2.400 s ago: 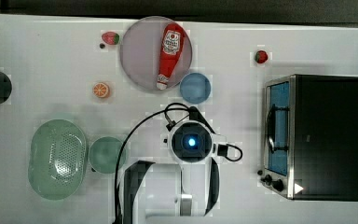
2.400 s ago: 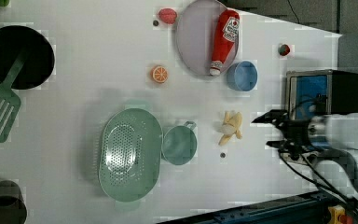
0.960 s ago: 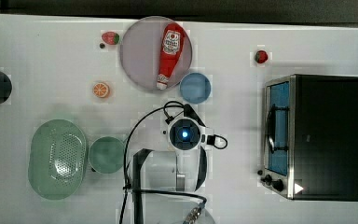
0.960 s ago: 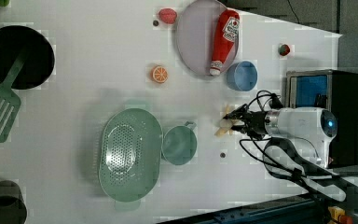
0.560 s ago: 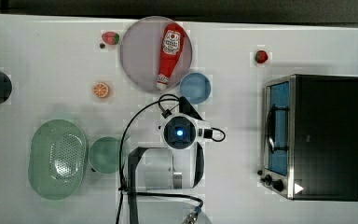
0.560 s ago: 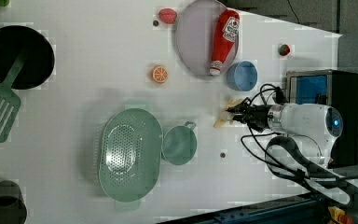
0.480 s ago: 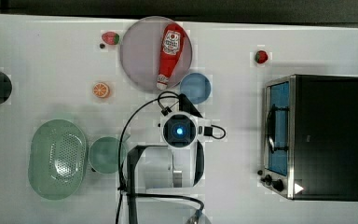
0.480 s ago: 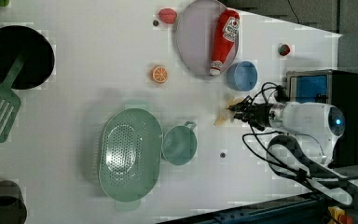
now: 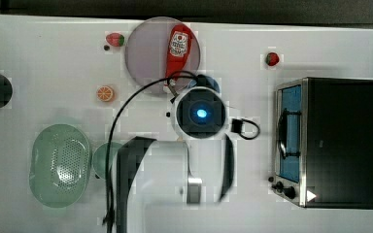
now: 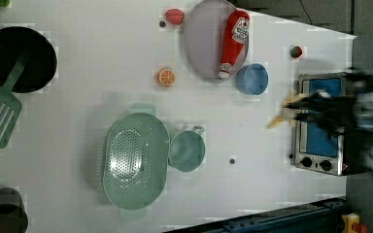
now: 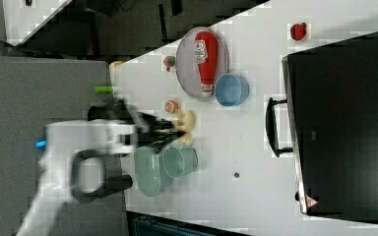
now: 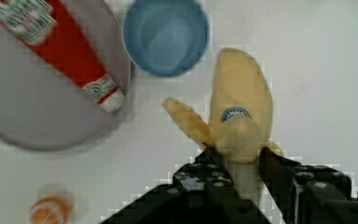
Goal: Pick banana from table and place on oven.
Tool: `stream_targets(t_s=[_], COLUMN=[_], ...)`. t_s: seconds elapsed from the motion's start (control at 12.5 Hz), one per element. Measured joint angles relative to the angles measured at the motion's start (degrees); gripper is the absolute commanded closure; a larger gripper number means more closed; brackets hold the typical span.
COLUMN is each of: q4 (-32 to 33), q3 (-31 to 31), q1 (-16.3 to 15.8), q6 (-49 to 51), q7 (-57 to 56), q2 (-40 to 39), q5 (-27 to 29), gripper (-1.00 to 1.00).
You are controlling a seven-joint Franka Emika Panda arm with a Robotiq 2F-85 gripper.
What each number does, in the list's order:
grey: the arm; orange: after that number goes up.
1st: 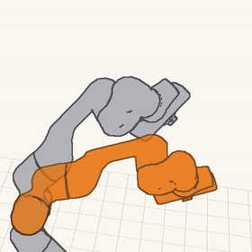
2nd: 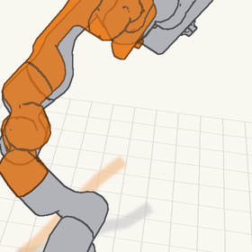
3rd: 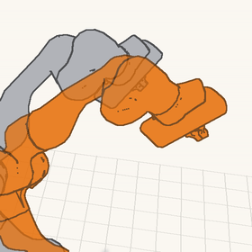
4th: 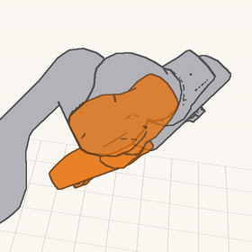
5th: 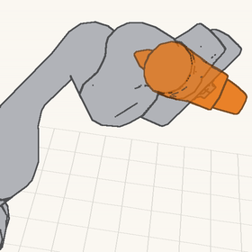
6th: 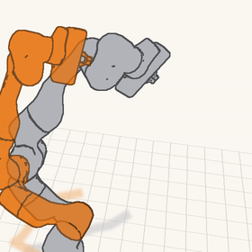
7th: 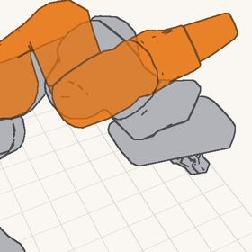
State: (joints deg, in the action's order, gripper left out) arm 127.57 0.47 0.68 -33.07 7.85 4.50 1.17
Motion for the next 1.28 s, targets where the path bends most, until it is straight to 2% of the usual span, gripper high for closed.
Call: stream_targets(t_s=[0.24,0.4,0.48,0.64,0.96,1.12,1.2,1.28], q4=[-10.7,-15.6,-16.9,-17.0,-16.7,-15.9,-14.7,-13.9], q3=[-4.0,-7.9,-10.2,-15.2,-29.5,-33.7,-34.3,-35.4], q1=[-1.0,-1.0,-0.7,0.6,1.8,3.6,4.9,5.1], q6=[13.3,13.9,13.8,13.3,8.4,3.5,0.9,0.1], q7=[0.0,-0.2,-1.9,-9.0,-23.7,-30.5,-33.4,-35.2], q2=[8.5,10.1,9.8,7.1,-4.3,-11.0,-13.5,-15.7], q5=[-1.5,-1.1,-2.9,-7.7,-8.8,-9.4,-9.2,-9.9], gripper=[0.45,0.45,0.45,0.45,0.45,0.46,0.37,0.18])
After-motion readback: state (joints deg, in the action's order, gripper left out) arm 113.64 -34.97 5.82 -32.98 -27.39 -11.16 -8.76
